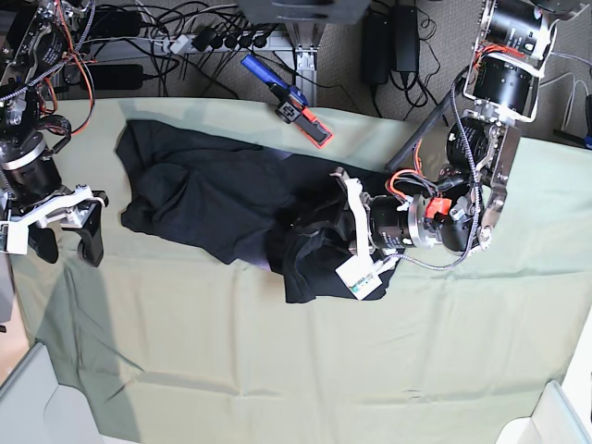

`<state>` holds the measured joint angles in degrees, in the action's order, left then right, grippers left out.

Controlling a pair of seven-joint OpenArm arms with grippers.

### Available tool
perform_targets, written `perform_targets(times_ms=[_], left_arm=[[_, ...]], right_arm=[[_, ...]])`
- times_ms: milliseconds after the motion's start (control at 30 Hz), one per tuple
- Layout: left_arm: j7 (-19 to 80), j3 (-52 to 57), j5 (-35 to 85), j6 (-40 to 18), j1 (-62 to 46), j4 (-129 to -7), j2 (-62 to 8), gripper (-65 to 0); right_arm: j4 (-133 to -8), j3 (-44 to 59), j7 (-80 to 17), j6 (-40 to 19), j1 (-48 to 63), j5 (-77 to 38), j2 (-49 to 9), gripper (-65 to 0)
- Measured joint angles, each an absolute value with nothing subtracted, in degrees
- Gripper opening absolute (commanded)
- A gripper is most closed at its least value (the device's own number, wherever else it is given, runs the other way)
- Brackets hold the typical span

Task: Fold the T-shirt properly
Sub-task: 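Lay the held end down at the strip's middle with the left gripper, then reposition the right gripper onto the strip end beside it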

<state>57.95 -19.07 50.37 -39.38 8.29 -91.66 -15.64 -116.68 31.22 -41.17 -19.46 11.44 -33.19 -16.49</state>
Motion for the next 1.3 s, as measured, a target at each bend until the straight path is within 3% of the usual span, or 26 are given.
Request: perform_targets(times_ms=[133,200,467,700,1000,1300], left_arm=[[57.8,-19.1,49.5,-39.4,8.3,-91.6,-15.4,-37.8],[57.8,-19.1,49.6,-39.4,8.3,-91.6,-15.4,-31.5],[60.5,-19.0,57.7,-39.3,8.3,-91.6,-13.0,-31.5],[60.6,-19.0,54.0,-39.3,8.3,-91.6,-11.6,-31.5],[61.6,-16.4,54.5,-39.4,8.3,-91.6,-19.9,-31.5],[62.6,-12.3,57.7,-39.3,8.3,-91.6,-22.7,-31.5]], right_arm=[[-116.7,31.2,-41.2,-19.5,11.4,-33.2,-16.5,-21.1],[-116.7,31.2,-41.2,-19.5,11.4,-33.2,-16.5,-21.1],[-116.7,31.2,-41.2,-19.5,11.4,-33.2,-16.5,-21.1],[-116.7,31.2,-42.0,-19.3,11.6,-30.1,-16.5,-21.1],[-112.5,33.0,-42.4,-18.0,13.6,-26.2,-17.0,-21.1],[-99.4,33.0,-44.0,-18.4,14.6,-37.3,-16.5,-21.1]])
